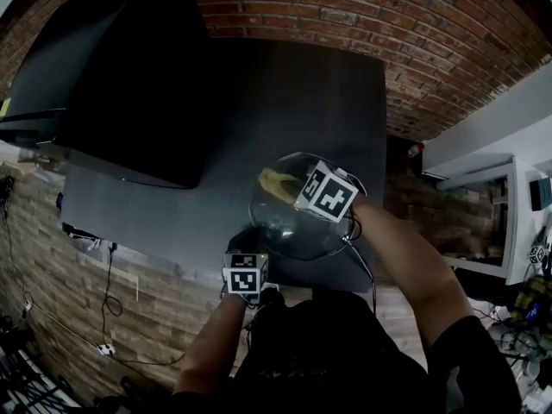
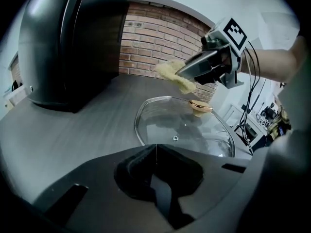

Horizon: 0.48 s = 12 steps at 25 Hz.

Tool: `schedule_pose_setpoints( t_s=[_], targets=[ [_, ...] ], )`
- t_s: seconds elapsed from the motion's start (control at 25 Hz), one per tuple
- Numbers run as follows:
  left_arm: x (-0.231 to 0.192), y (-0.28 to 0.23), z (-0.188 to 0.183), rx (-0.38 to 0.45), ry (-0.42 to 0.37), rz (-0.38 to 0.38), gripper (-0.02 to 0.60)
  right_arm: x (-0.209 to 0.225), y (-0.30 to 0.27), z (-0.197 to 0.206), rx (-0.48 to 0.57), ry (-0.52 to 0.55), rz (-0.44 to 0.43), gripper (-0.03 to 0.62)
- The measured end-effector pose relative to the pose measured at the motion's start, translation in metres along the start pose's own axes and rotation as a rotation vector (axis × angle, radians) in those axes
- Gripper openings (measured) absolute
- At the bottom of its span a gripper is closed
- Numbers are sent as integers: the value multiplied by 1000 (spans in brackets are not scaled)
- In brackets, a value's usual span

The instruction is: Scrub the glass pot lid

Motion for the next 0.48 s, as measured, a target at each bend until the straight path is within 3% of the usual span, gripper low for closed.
schedule_pose_setpoints(
  t_s=[0.28, 0.48],
  targets=[
    [-6, -5, -7, -21, -40, 30, 34, -50, -62, -31, -172, 377, -134, 49],
    [-10, -8, -11, -21, -51, 52, 34, -67, -94, -33, -271, 502, -202, 49]
  ],
)
Point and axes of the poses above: the fingertips, and each gripper's own axes: y backward along the fingers, x to its right, z out of its underside, the point moved 10 cm from there along y, backward along the fingers, and after that the axes turned 4 degrees about -x, right-handed, at the moved point
